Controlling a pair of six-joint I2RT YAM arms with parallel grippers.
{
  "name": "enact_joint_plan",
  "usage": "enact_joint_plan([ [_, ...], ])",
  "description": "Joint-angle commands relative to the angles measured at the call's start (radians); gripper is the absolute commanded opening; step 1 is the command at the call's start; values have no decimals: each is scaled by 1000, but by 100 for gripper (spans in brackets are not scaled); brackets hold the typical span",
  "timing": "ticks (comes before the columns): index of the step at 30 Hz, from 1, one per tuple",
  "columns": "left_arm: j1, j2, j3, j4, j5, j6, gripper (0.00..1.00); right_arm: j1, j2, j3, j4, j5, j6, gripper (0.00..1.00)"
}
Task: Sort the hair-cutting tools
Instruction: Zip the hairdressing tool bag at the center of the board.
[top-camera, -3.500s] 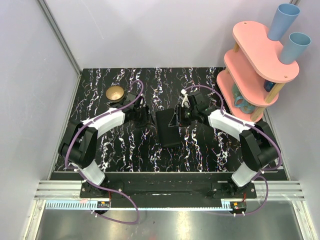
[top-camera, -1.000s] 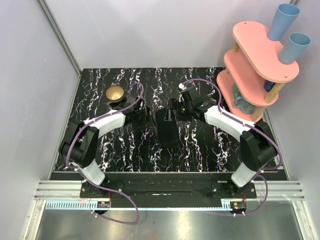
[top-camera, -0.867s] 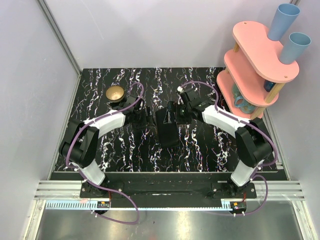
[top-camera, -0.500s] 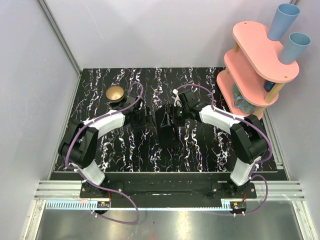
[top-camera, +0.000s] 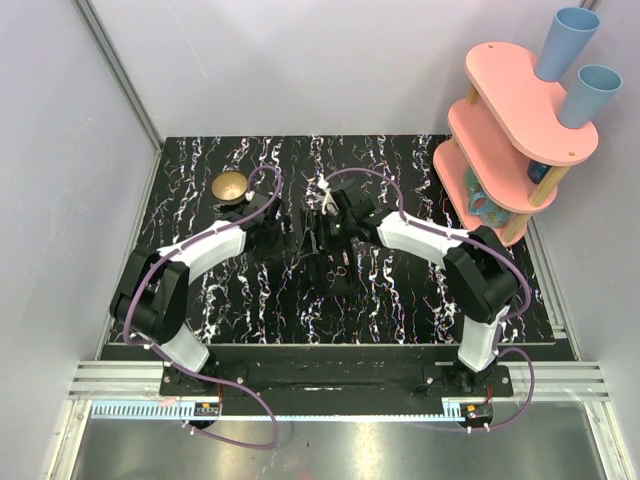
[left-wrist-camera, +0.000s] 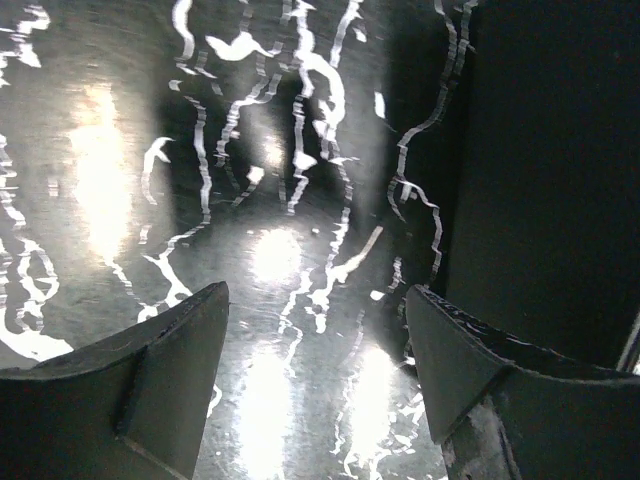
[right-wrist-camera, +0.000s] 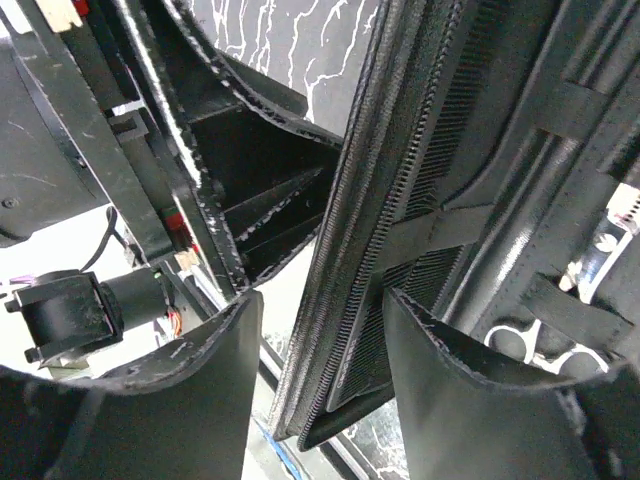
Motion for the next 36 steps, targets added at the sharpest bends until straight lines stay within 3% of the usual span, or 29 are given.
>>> enact_joint_plan([
  [1,1,-33,23,-34,-54,-2,75,46,45,112,-49,123,19,56],
  [8,1,-14,34,-30,-6,17,75,87,89,160,-132,260,-6,49],
  [19,1,-21,17,48,109,20,79,86,20,148,-195,389,-49,49],
  [27,1,-30,-17,136,201,21,86,57,-96,53,-220,475,-73,55],
  [31,-1,-9,-31,206,310,27,89,15,-116,-7,-218,477,-64,64],
  [36,-15,25,-38,274,347,28,95,-43,-130,-88,-183,464,-64,72],
])
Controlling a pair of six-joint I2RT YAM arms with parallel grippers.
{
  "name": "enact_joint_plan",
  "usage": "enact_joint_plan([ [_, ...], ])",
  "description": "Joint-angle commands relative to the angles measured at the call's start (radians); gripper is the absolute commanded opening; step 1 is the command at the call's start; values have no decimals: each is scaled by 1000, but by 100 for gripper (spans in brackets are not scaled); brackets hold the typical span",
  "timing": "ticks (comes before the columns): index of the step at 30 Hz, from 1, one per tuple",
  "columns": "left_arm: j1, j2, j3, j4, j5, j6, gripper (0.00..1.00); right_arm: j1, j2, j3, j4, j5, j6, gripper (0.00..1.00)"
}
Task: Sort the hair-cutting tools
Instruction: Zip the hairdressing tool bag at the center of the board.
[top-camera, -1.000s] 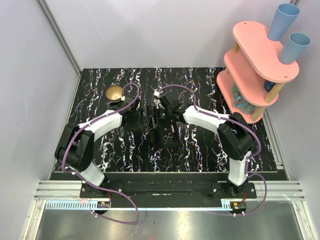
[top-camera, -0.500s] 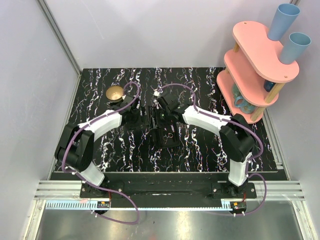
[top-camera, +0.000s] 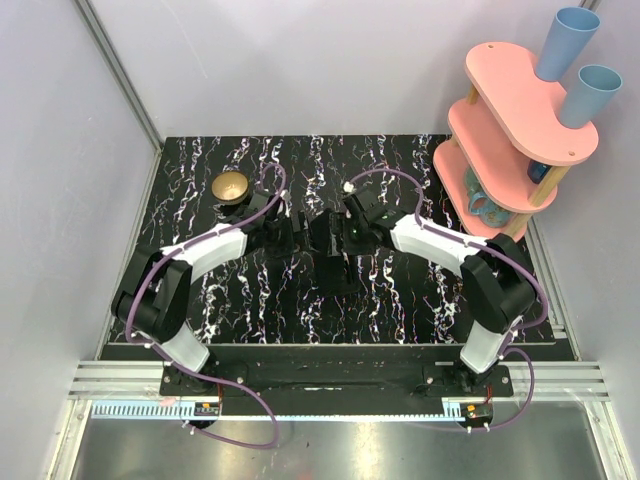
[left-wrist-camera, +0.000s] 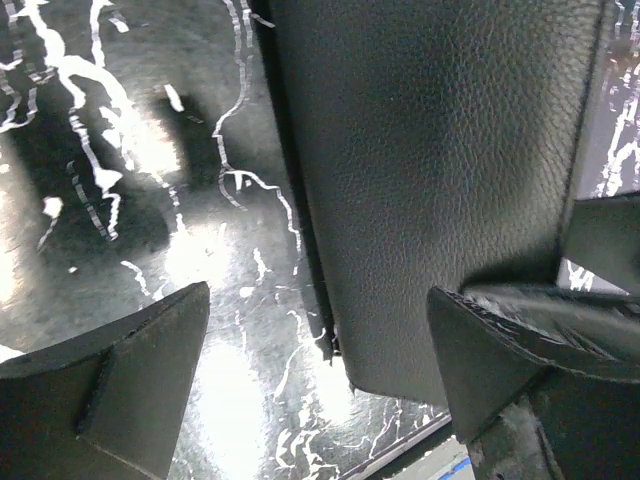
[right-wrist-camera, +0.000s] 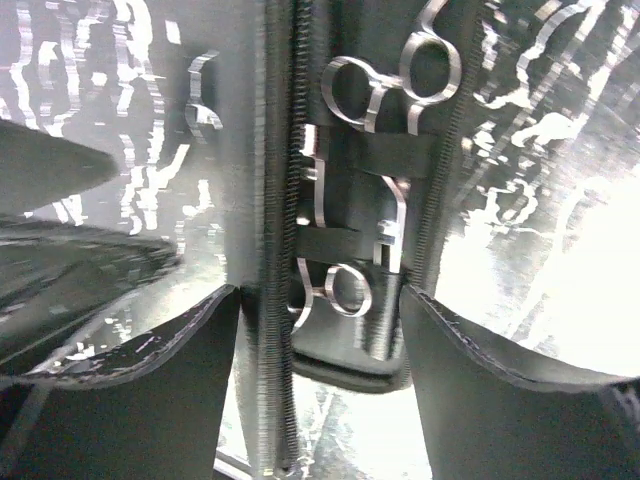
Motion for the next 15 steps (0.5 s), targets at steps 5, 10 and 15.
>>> enact_joint_plan([
  [5,-14,74,-1,160,112,-10,99,-59,-15,-94,62,0,-9,74],
  [10,-14,117,-7,220,146,-53,99,-69,-16,-143,118,-18,6,74],
  [15,-17,154,-8,248,152,-124,99,-102,5,-181,190,-90,52,57],
])
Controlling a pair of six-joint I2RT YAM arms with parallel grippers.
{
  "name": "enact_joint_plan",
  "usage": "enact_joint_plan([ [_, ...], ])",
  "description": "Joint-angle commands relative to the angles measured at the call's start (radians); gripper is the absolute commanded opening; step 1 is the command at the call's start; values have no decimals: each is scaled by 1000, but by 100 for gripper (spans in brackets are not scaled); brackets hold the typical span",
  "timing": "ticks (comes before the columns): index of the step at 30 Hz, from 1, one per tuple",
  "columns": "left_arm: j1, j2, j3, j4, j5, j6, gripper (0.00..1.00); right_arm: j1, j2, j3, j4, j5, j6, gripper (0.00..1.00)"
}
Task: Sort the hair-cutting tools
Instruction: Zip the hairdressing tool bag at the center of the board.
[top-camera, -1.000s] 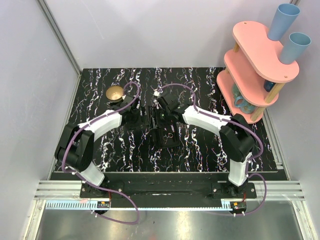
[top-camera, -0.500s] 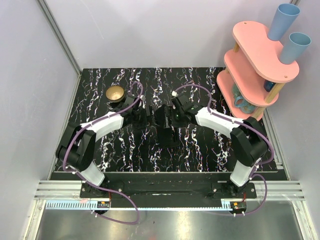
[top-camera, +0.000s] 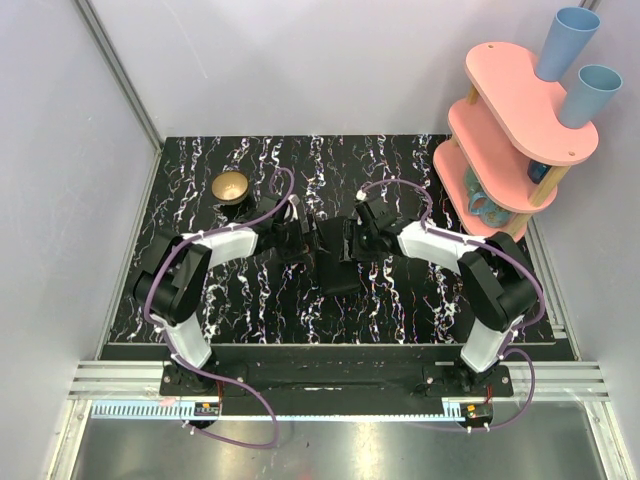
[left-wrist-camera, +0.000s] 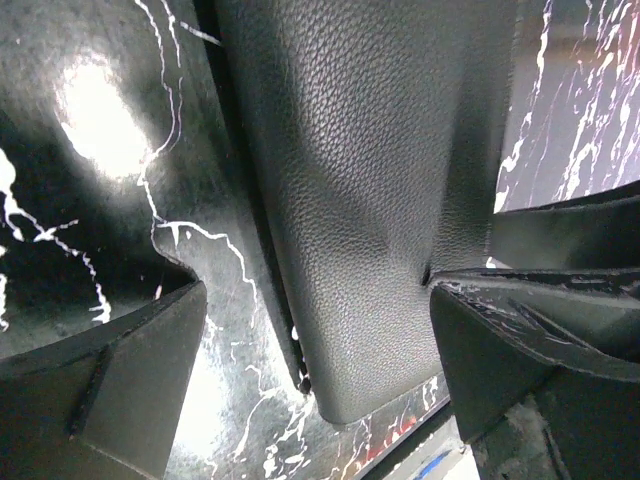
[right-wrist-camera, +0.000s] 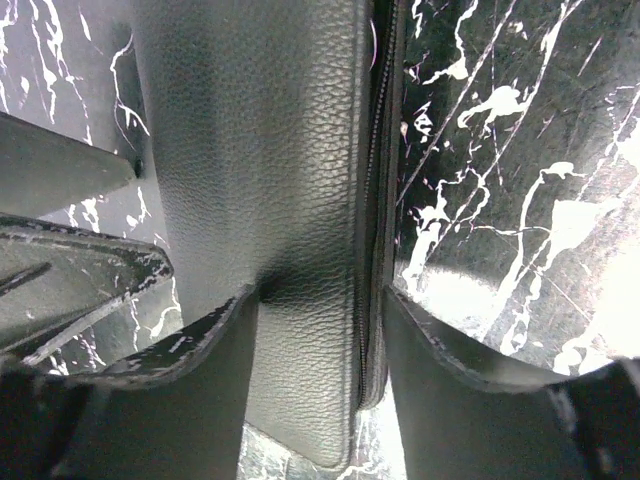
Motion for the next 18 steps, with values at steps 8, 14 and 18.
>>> enact_joint_plan([
  [8,-4,63,-53,153,74,-121,97,-118,19,-169,330,-303,147,24],
  [14,-6,110,-64,208,111,-130,99,-164,54,-220,461,-431,204,22],
  [18,-4,153,-76,254,137,-154,99,-176,83,-218,473,-459,221,23],
])
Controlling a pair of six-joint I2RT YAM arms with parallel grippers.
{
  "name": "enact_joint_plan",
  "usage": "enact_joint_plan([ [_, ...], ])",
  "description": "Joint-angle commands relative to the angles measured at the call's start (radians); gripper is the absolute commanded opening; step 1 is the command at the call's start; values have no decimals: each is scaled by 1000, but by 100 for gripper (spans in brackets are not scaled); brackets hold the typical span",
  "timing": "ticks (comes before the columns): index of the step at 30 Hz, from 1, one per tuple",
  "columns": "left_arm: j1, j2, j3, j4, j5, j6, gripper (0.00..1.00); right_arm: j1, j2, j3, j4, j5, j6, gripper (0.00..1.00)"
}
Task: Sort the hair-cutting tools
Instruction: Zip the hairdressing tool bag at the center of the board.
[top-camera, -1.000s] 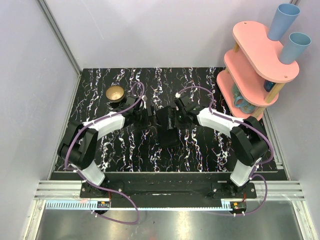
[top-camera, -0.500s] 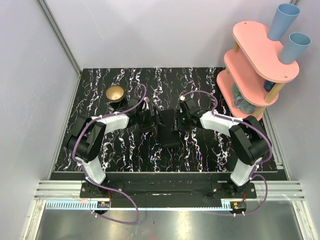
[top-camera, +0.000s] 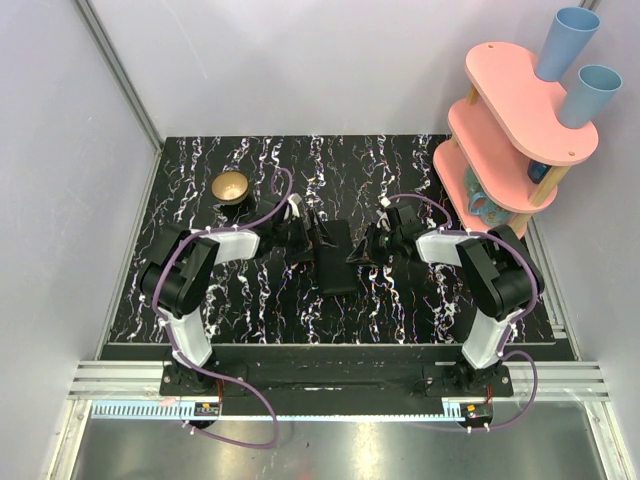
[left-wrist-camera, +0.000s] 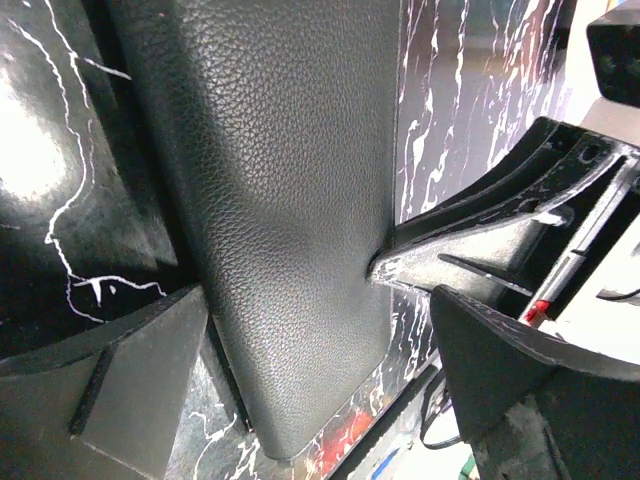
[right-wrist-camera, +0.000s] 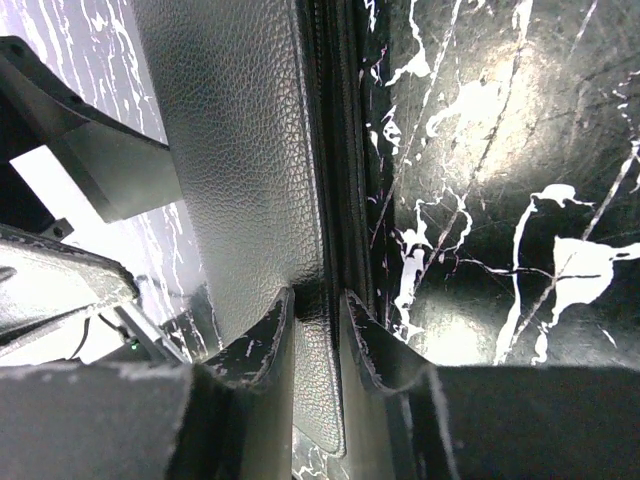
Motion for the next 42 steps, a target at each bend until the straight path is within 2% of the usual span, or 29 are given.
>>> enact_joint_plan([
  [1,-8,87,-52,67,29,-22,98,0,55,1,99,-72,46,24],
  [2,-8,93,-55,85,40,-40,90,-1,63,2,99,-76,50,24],
  [6,-8,85,-81,226,101,-94,71,-4,98,1,99,-87,62,31],
  [7,-9,82,-95,315,139,-106,71,-6,105,-1,100,-92,64,36],
  [10,-17,67,-115,452,192,-157,70,-6,113,2,103,-98,62,40],
  [14,-38,84,-101,489,226,-181,70,-7,112,14,90,-86,49,48],
  [16,-47,73,-103,434,180,-157,66,-7,98,22,83,-78,29,48],
  [20,-49,55,-112,360,129,-96,64,-9,75,43,85,-90,4,35],
  [23,-49,36,-118,331,114,-69,66,-9,50,53,116,-127,10,17],
  [25,-49,19,-115,297,102,-53,75,-9,17,51,126,-148,16,0],
  [29,-47,-20,-104,216,69,32,97,-9,-46,45,142,-194,3,0],
  [32,-46,-59,-106,153,36,91,99,-18,-85,24,209,-265,19,0],
  [35,-38,-71,-124,168,68,101,99,-24,-98,2,286,-340,56,0],
  [38,-15,-67,-165,304,188,44,99,-32,-120,-36,393,-401,119,0],
  [42,35,-83,-271,626,404,-71,99,-50,-183,-52,448,-458,162,0],
])
